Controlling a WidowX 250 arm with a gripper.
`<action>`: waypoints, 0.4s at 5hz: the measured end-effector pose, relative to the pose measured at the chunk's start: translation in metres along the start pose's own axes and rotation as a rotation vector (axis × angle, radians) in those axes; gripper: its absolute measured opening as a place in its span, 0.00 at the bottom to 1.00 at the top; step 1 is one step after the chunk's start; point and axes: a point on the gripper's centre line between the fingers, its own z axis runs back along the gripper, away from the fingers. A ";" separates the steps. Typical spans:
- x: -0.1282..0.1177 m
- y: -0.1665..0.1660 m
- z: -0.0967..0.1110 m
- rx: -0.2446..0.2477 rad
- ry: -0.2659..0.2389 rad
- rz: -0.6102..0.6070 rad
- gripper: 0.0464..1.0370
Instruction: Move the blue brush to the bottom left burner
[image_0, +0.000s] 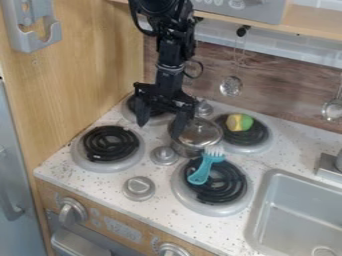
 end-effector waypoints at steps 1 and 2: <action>-0.006 -0.003 -0.017 -0.003 0.047 -0.007 0.96; -0.005 -0.013 -0.020 -0.010 0.053 -0.046 0.96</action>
